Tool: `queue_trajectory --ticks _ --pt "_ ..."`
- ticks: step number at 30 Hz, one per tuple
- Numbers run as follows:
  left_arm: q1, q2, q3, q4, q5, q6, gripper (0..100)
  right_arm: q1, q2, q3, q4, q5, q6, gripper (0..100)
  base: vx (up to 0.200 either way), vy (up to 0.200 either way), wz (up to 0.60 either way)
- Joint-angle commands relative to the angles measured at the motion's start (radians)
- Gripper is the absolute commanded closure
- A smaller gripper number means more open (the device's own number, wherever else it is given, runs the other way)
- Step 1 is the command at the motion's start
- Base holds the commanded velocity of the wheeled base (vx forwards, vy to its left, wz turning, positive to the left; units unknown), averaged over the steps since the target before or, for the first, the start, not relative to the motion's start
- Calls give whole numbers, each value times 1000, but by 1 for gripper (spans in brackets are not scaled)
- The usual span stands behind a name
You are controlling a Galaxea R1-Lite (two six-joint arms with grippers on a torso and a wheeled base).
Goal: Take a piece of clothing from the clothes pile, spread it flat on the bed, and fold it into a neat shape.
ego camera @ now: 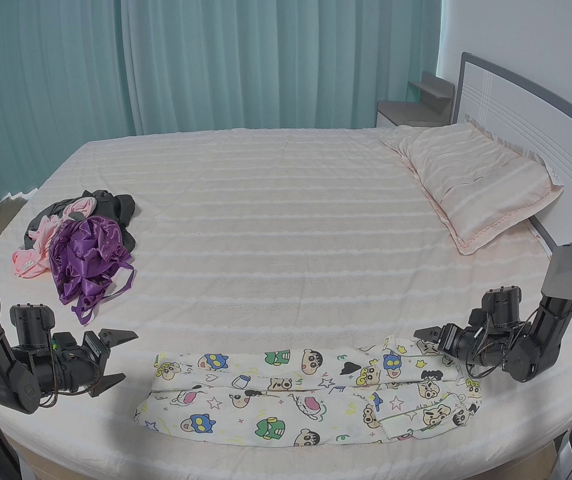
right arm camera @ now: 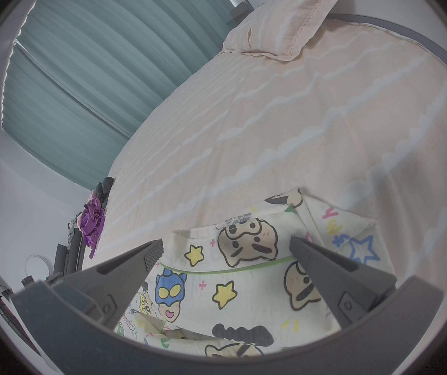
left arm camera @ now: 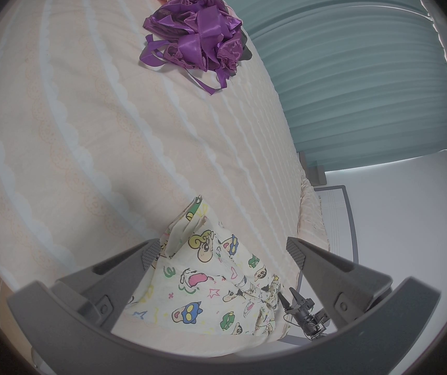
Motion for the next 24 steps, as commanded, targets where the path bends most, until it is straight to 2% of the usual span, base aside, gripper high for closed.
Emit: queue_trajectory --ticks 1,6,11,14,17,20,22,24 --pt "0 2 1 0 1 0 0 -17 0 4 -2 -1 0 0 0 0 0" --pt "0 2 2 0 1 1 0 -17 -53 25 0 1 0 0 0 0 0" --pt "0 0 2 0 -1 1 0 37 -167 45 9 -2 1 0 0 0 0" --pt "-2 2 5 0 1 1 0 71 -205 65 9 -27 4 0 0 0 0" --pt "-9 5 33 -19 2 32 0 117 -245 116 0 -93 9 0 0 0 0" --pt "-13 45 65 -52 2 133 0 147 -271 165 -2 -169 41 0 0 0 0" --pt "-14 51 71 -65 2 151 0 161 -279 179 -4 -200 78 0 0 0 0" --pt "-14 52 73 -68 2 151 0 189 -299 199 -2 -257 169 0 -100 0 0"
